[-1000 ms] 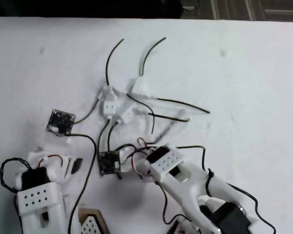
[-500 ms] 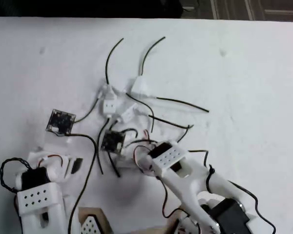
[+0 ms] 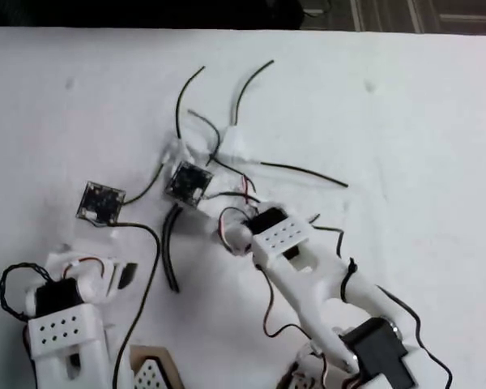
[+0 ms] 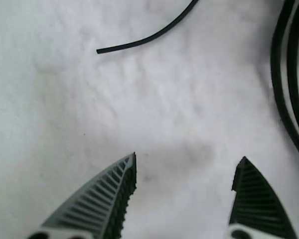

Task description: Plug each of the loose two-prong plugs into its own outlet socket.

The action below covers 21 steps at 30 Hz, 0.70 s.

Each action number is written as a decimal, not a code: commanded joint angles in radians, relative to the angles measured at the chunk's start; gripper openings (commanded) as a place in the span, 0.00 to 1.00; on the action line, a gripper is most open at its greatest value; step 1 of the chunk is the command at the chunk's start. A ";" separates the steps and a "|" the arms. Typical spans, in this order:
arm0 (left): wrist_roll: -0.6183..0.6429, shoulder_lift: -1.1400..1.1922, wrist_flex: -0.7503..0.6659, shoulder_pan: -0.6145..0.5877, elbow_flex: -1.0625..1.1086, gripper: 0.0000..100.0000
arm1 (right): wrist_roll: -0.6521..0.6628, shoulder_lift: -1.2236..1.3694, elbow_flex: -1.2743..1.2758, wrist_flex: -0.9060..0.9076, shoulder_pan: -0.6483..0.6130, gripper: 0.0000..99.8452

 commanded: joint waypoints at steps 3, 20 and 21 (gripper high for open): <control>-0.009 -0.013 -0.021 -0.007 -0.003 0.31 | -0.014 -0.022 -0.098 0.008 0.007 0.02; -0.009 -0.013 -0.021 -0.007 -0.003 0.31 | -0.066 0.289 -0.574 -0.028 0.206 0.03; -0.009 -0.013 -0.021 -0.007 -0.003 0.31 | -0.069 0.329 -0.603 -0.024 0.214 0.05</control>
